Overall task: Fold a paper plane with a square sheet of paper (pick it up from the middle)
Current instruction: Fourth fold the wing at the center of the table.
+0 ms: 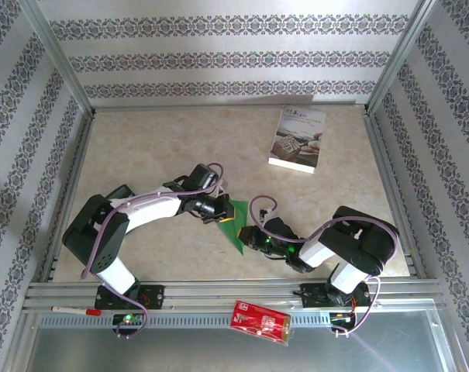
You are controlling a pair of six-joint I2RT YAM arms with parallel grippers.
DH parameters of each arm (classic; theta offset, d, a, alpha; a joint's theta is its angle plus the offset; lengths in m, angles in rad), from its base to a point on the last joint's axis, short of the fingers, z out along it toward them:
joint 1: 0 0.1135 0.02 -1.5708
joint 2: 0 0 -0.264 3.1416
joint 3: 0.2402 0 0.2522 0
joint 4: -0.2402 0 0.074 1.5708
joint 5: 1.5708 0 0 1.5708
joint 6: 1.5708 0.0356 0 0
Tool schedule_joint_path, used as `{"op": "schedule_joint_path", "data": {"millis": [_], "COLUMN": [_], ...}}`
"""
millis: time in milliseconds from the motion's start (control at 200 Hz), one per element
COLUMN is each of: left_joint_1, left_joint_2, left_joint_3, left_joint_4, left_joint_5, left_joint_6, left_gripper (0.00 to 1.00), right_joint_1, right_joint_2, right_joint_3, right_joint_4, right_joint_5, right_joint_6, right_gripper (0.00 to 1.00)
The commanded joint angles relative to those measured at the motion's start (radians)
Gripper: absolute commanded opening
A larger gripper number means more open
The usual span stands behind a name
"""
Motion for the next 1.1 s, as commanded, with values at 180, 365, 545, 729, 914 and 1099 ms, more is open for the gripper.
{"op": "schedule_joint_path", "data": {"millis": [180, 365, 545, 729, 914, 1099], "left_joint_1": [-0.029, -0.033, -0.033, -0.032, -0.031, -0.027], "left_joint_2": [0.135, 0.196, 0.222, 0.231, 0.255, 0.272], "left_joint_3": [0.105, 0.152, 0.159, 0.153, 0.155, 0.166], "left_joint_4": [0.004, -0.011, -0.010, 0.015, 0.018, 0.021], "left_joint_5": [0.039, 0.049, 0.052, 0.061, 0.057, 0.054], "left_joint_6": [0.057, 0.074, 0.078, 0.068, 0.069, 0.064], "left_gripper": [0.03, 0.03, 0.03, 0.03, 0.03, 0.03], "right_joint_1": [-0.007, -0.008, -0.007, -0.007, -0.007, -0.009], "right_joint_2": [0.068, 0.107, 0.113, 0.115, 0.109, 0.100], "right_joint_3": [-0.060, -0.063, -0.068, -0.067, -0.067, -0.060], "right_joint_4": [-0.058, -0.016, -0.012, -0.023, -0.043, -0.076], "right_joint_5": [0.047, 0.042, 0.046, 0.050, 0.054, 0.055], "right_joint_6": [0.044, 0.058, 0.063, 0.074, 0.080, 0.085], "right_gripper": [0.00, 0.00, 0.00, 0.02, 0.03, 0.03]}}
